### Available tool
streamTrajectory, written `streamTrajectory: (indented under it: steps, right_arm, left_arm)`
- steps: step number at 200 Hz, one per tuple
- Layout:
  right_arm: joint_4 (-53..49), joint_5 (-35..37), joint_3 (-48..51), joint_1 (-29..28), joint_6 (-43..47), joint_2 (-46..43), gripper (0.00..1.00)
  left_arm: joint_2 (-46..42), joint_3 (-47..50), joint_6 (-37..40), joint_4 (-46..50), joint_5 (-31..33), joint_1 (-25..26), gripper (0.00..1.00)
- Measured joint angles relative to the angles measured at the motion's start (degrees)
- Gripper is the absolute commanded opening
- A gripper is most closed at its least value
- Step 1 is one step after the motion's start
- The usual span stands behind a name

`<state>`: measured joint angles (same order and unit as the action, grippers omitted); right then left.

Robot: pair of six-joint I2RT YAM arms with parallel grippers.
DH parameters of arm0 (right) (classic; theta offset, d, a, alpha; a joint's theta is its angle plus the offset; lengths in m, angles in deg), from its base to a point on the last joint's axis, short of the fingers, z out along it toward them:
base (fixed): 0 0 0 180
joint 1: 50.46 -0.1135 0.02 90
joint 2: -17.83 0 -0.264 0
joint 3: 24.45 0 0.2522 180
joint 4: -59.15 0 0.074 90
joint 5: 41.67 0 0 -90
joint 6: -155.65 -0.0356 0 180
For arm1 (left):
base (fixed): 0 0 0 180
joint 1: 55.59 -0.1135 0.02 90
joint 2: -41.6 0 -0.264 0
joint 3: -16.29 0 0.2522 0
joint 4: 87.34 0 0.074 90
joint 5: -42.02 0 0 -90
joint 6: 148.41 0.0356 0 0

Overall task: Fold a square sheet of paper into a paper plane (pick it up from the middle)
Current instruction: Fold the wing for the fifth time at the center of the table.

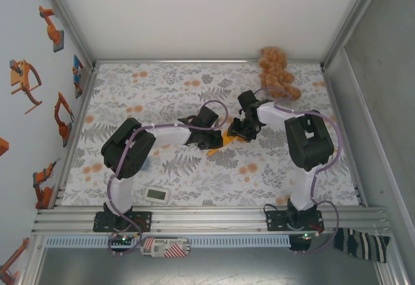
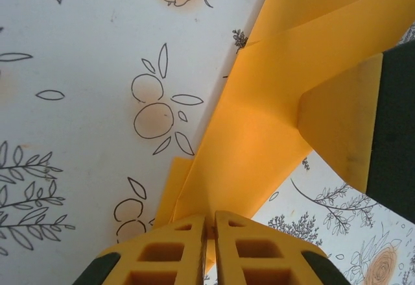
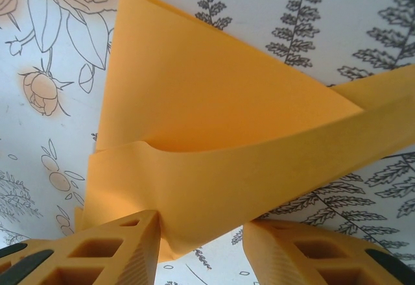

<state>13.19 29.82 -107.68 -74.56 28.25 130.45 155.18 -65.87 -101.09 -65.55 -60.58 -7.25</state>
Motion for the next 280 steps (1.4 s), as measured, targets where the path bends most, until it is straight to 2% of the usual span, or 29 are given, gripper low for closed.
streamTrajectory:
  steps: [65,93,119,147,182,219,280]
  right_arm:
    - [3.9,-0.7,2.8,-0.1,1.1,-4.5,0.45]
    - [6.4,1.5,5.7,-0.1,2.3,-7.9,0.44]
    - [8.9,2.8,10.3,0.0,3.1,-14.1,0.35]
    - [14.8,0.5,14.9,0.0,3.7,-18.4,0.15]
    - [21.2,-3.7,16.6,-0.5,3.6,-16.4,0.0]
    - [26.3,-6.8,16.6,-1.5,3.0,-11.8,0.0]
    - [27.5,-7.6,16.2,-1.9,2.8,-8.5,0.0]
  left_arm:
    - [0.1,-0.1,0.0,0.4,-0.1,0.0,0.1]
    - [0.2,-0.1,0.0,0.3,-0.3,-0.1,0.09]
    - [0.2,-0.1,0.0,0.3,-0.3,-0.1,0.08]
    - [0.2,-0.1,0.0,0.3,-0.3,-0.1,0.07]
    - [0.2,-0.1,0.0,0.3,-0.3,-0.1,0.06]
    - [0.2,-0.1,0.0,0.4,-0.3,-0.1,0.06]
    - [0.2,-0.1,-0.1,0.4,-0.3,-0.1,0.06]
